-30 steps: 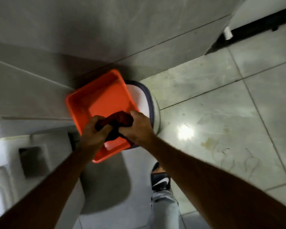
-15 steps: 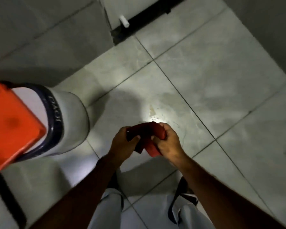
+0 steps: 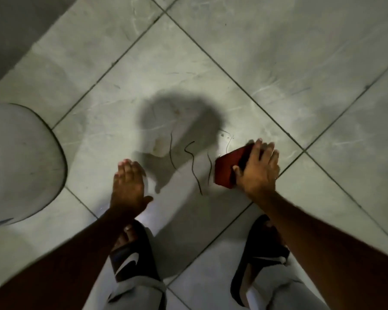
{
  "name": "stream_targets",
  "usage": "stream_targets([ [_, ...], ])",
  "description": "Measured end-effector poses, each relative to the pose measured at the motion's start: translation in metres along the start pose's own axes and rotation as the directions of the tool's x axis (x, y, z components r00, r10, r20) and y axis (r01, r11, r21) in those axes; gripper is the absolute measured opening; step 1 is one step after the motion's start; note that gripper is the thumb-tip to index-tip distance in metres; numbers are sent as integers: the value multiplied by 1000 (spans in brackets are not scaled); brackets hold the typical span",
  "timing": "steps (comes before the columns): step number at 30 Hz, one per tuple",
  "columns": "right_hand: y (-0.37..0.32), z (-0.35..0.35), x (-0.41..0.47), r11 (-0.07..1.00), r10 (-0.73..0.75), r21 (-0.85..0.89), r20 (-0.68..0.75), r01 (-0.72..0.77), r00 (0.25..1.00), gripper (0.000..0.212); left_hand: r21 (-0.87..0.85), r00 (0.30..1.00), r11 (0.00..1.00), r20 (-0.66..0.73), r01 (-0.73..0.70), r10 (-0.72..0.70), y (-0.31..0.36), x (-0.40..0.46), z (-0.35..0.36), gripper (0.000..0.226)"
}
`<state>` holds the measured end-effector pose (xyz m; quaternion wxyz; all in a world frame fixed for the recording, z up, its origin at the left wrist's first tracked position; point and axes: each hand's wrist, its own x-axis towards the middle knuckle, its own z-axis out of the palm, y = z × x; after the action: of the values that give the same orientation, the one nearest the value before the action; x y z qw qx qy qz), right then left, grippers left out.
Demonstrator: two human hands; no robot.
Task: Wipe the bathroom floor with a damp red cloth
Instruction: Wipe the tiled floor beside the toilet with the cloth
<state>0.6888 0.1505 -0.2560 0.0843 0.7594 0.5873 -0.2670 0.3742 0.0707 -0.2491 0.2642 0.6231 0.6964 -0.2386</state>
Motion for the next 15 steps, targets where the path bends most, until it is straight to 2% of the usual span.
stream_targets([
  [1,2,13,-2,993,-80,-88,-54,75,995,85,11,1000,1000,-17,10,-10,-8,7,4,128],
  [3,1,42,-14,973,-188,-142,-29,182,982,75,-42,999,998,13,47,-47,-20,24,10,138],
  [6,4,80,-52,946,-246,-189,111,263,963,75,-95,993,994,107,51,-41,-29,44,18,144],
  [9,7,85,-69,889,-363,-184,276,419,890,77,-76,992,996,122,44,-34,-31,46,18,145],
  [11,0,68,-35,891,-362,-184,264,415,894,74,-60,992,998,121,36,-29,-31,46,16,145],
  [13,-17,46,31,905,-347,-206,151,372,926,73,-59,990,997,134,42,-34,-32,46,15,144],
  [15,-37,20,105,942,-254,-193,128,275,959,80,-52,989,998,143,48,-40,-31,47,15,144],
])
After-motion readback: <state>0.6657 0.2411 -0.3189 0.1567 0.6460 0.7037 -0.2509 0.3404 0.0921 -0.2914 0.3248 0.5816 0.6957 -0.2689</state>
